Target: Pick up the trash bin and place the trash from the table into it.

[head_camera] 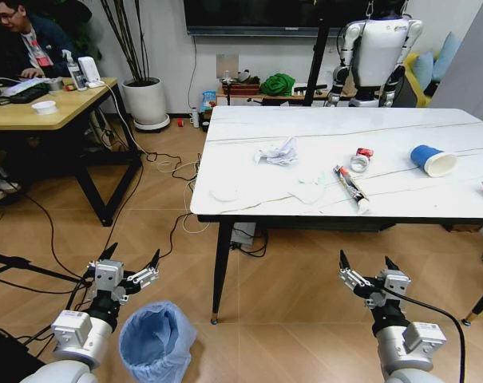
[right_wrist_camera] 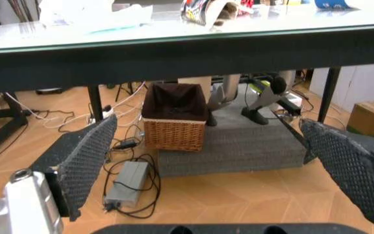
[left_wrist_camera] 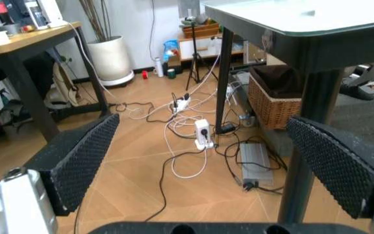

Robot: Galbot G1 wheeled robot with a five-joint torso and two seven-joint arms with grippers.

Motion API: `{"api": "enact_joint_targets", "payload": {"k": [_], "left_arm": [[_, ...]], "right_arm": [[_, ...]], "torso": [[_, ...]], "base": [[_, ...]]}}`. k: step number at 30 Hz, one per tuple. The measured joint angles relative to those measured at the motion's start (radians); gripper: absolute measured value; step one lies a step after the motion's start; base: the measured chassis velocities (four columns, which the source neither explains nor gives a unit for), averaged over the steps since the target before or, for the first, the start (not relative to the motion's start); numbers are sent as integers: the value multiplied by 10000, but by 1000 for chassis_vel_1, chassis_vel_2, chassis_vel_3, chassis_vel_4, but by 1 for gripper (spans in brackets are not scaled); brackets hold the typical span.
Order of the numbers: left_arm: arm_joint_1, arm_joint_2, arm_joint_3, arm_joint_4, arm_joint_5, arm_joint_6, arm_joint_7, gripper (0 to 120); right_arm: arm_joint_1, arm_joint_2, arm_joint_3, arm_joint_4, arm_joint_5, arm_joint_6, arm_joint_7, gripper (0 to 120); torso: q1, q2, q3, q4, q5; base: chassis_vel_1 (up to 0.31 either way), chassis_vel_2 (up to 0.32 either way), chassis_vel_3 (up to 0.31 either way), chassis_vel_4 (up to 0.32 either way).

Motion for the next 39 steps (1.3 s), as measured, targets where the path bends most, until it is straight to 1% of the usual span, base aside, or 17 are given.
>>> {"api": "enact_joint_targets", "payload": {"k": [2, 4, 5, 10, 11, 15, 16, 20, 25, 28, 35, 37, 39], "left_arm": [[0, 0, 0, 0, 0, 0, 0, 100], [-4, 17, 0, 0, 0, -2, 0, 100], [-4, 17, 0, 0, 0, -2, 0, 100], [-24, 90, -14, -1, -21, -6, 0, 100], [-24, 90, -14, -1, -21, -6, 0, 100], [-36, 113, 14, 4, -36, -48, -18, 100], [-36, 113, 14, 4, -36, -48, -18, 100], [-22, 145, 9, 21, -48, -75, -21, 100], [4, 135, 9, 21, -45, -110, -28, 100], [29, 100, -6, 30, -40, -125, -34, 100], [-7, 94, -6, 45, -17, -128, -35, 100], [-17, 104, -6, 29, -15, -128, -36, 100], [-17, 104, -6, 28, -12, -128, -35, 100]], "right_arm": [[0, 1, 0, 0, 0, 0, 0, 100], [-9, 35, -15, -1, -16, 0, 0, 100], [-9, 35, -15, -1, -16, 0, 0, 100], [-20, 48, -18, -2, -29, 1, -3, 100], [-20, 48, -18, -2, -29, 1, -3, 100], [-62, 70, -20, 10, -89, 6, -5, 100], [-62, 70, -20, 10, -89, 6, -5, 100], [-82, 138, -30, 19, -132, 53, -8, 100], [-72, 163, -41, 23, -139, 60, -11, 100], [-58, 174, -46, 23, -140, 71, -12, 100], [-59, 143, -55, 23, -139, 72, -13, 100], [-62, 103, -51, 32, -139, 72, -13, 100], [-62, 99, -50, 34, -138, 72, -13, 100]], "torso": [[-2, -5, -4, 0, 0], [-64, -165, -100, 0, 0], [-64, -165, -100, 0, 0], [-191, -467, -277, 0, 0], [-191, -467, -277, 0, 0], [-328, -799, -472, 0, 0], [-328, -799, -472, 0, 0], [-432, -1030, -598, 0, 0], [-487, -1186, -699, 0, 0], [-557, -1364, -809, 0, 0], [-668, -1613, -946, 0, 0], [-720, -1739, -1018, 0, 0], [-732, -1768, -1036, 0, 0]], "base": [[0, 0, 0, 0], [0, 0, 0, 0], [0, 0, 0, 0], [0, 0, 0, 0], [0, 0, 0, 0], [0, 0, 0, 0], [0, 0, 0, 0], [0, 0, 0, 0], [0, 0, 0, 0], [0, 0, 0, 0], [0, 0, 0, 0], [0, 0, 0, 0], [0, 0, 0, 0]]}}
